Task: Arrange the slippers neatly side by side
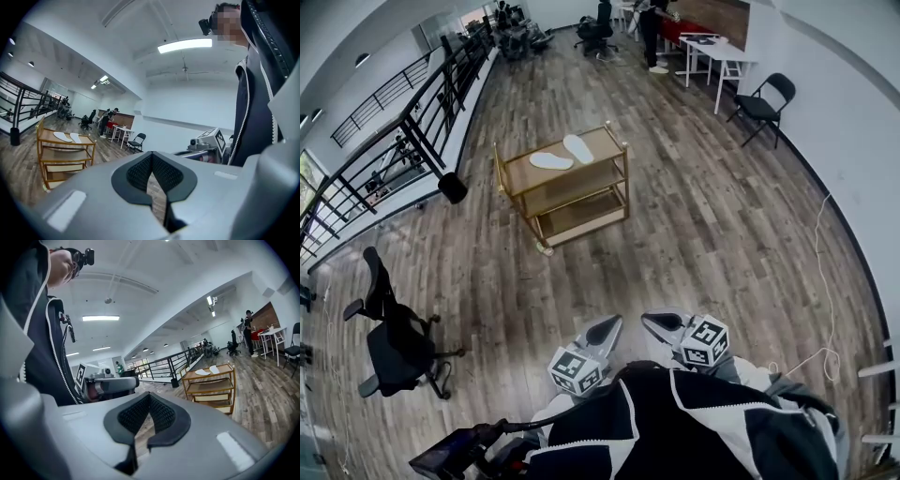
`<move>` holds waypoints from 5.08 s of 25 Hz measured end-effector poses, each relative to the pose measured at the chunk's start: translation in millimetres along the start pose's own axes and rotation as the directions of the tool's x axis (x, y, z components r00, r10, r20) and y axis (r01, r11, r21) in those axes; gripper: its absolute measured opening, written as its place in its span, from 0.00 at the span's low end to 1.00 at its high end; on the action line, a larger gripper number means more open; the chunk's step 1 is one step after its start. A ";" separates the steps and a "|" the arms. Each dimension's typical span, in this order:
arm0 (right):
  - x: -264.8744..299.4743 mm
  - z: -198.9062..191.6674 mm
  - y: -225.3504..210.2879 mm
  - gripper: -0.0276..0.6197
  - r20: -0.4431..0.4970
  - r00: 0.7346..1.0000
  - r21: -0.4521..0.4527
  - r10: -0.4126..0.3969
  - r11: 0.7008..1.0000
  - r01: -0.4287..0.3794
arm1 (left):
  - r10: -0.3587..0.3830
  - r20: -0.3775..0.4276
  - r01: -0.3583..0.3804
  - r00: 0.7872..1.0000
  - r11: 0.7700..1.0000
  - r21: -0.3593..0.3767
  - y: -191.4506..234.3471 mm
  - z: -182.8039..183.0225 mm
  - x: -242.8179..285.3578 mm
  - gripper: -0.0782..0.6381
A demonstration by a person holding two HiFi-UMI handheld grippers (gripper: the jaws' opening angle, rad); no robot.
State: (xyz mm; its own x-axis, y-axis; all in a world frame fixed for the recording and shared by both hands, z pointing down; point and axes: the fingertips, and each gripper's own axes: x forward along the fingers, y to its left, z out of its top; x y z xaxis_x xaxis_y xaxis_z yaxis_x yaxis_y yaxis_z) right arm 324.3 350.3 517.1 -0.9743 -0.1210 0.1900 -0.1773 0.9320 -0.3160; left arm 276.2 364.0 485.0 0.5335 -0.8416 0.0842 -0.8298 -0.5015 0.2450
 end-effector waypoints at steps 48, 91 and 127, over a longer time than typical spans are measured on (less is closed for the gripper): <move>254.3 82.0 -126.1 0.05 -0.056 0.994 -0.035 -0.094 0.995 0.092 | -0.113 -0.002 0.113 0.994 0.991 -0.077 276.0 48.1 39.0 0.13; 304.6 199.2 -440.7 0.05 -0.054 0.990 -0.153 0.129 0.979 -0.136 | 0.145 0.027 -0.140 0.989 0.981 -0.135 454.1 123.0 313.5 0.13; 533.5 289.1 -542.5 0.05 -0.063 0.997 -0.121 0.050 0.991 -0.058 | 0.068 0.035 -0.062 0.997 0.988 -0.142 717.5 185.7 328.3 0.13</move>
State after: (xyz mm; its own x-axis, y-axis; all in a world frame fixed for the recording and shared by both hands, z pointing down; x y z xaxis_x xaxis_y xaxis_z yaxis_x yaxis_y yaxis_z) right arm -139.4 -318.7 521.2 -0.9713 -0.0520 0.2320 -0.1027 0.9718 -0.2121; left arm -174.5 -309.3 509.2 0.4702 -0.8800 0.0670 -0.8295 -0.4147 0.3741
